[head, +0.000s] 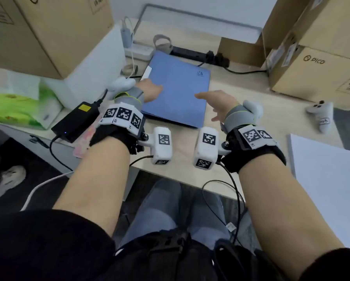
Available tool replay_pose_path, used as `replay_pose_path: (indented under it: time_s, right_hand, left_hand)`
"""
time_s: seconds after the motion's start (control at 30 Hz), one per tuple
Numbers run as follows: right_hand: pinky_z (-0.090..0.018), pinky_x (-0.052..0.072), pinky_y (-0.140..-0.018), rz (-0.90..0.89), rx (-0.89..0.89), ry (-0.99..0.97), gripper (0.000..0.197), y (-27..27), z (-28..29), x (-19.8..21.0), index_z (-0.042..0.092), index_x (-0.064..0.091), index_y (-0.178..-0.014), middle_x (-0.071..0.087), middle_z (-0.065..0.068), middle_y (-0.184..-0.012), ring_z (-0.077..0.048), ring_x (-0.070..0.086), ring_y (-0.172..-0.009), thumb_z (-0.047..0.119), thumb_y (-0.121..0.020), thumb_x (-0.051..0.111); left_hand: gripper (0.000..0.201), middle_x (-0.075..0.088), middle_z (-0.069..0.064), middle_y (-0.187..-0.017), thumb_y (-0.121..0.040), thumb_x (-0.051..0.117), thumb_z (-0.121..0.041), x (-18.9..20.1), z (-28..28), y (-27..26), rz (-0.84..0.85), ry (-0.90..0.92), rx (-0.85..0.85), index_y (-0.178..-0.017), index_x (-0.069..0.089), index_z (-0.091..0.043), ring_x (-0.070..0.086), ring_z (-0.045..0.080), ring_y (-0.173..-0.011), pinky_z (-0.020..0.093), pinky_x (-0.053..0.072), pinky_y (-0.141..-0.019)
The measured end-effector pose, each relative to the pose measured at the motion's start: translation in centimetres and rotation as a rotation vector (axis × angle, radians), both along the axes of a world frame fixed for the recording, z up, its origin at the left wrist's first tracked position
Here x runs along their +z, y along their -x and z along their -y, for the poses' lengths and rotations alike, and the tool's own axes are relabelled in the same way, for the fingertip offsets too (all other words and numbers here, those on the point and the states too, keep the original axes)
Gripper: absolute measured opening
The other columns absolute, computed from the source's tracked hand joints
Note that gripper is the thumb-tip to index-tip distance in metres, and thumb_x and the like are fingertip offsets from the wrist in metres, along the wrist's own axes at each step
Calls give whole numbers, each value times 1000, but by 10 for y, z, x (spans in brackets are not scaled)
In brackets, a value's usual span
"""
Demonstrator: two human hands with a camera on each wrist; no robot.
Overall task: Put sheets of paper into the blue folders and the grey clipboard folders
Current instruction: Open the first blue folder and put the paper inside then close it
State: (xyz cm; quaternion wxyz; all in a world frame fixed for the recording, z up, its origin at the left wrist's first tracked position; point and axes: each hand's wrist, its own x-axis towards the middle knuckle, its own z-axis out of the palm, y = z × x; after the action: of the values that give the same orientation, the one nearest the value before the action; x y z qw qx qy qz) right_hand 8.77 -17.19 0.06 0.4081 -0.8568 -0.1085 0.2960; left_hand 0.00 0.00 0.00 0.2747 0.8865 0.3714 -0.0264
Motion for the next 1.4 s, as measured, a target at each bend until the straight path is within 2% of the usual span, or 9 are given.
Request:
replay_pose_path:
  time_s: [0.07, 0.13, 0.27, 0.37, 0.47, 0.67, 0.87, 1.27, 1.4]
  right_hand:
    - [-43, 40, -92, -28, -58, -25, 60, -6, -4, -6, 13, 39, -140, 38, -7, -148, -32, 39, -133, 38, -90, 58]
    - [-42, 38, -91, -77, -83, -24, 62, -12, -9, -15, 11, 36, -141, 37, -8, -148, -32, 38, -133, 38, -89, 58]
    - [-44, 41, -85, -130, -135, -33, 61, -17, -20, -26, 15, 37, -139, 39, -5, -145, -31, 40, -130, 38, -88, 60]
    - [-46, 43, -100, -190, -170, -82, 55, -22, -32, -38, 13, 42, -136, 45, -2, -131, -25, 46, -121, 33, -88, 61]
    - [-42, 45, -99, -185, -208, -106, 54, -24, -33, -46, 10, 44, -134, 48, -3, -122, -22, 49, -106, 31, -87, 63]
    - [-36, 47, -80, -228, -258, -141, 54, -27, -38, -54, 8, 43, -133, 49, -4, -117, -19, 54, -94, 27, -87, 63]
    - [-41, 42, -102, -172, -327, -127, 58, -30, -33, -57, 5, 38, -134, 46, -8, -121, -25, 48, -115, 26, -86, 64]
    - [-33, 36, -75, -136, -451, -160, 59, -12, 29, -60, 4, 38, -132, 40, -7, -108, -24, 42, -98, 27, -84, 65]
    - [-27, 34, -65, -104, -504, -180, 49, -6, 62, -61, 6, 41, -124, 39, 2, -82, -23, 41, -94, 25, -85, 64]
  left_hand:
    - [41, 58, 23, -99, -96, 40, -31, -12, -9, 1, 44, 54, 60, -104, 55, 6, 57, 36, -88, 35, 44, -72]
    - [43, 59, 27, -120, -93, 42, -29, -28, -22, -3, 93, 108, 125, -118, 53, 5, 59, 40, -103, 39, 48, -84]
    - [44, 56, 17, -128, -93, 41, -25, -39, -35, -7, 120, 158, 171, -132, 47, -6, 56, 34, -108, 34, 44, -89]
    - [44, 57, 13, -119, -93, 41, -27, -51, -50, -14, 101, 171, 203, -132, 45, -8, 56, 32, -101, 34, 42, -83]
    - [40, 56, 15, -110, -96, 38, -24, -53, -53, -16, 108, 185, 238, -128, 48, -3, 49, 29, -91, 32, 37, -78]
    - [50, 52, 19, -135, -96, 36, -35, -63, -66, -18, 83, 189, 318, -133, 45, -3, 51, 36, -121, 36, 40, -95]
    - [57, 55, 9, -134, -90, 53, -40, -55, -67, -15, 213, 456, 352, -133, 48, -2, 55, 28, -120, 31, 43, -100]
    - [40, 61, 10, -113, -90, 59, -17, -51, -8, 3, 503, 601, 344, -124, 51, 2, 61, 28, -95, 36, 51, -84]
    - [39, 63, 14, -120, -88, 60, -16, -44, 25, 10, 525, 631, 312, -122, 52, 1, 65, 31, -102, 45, 54, -91]
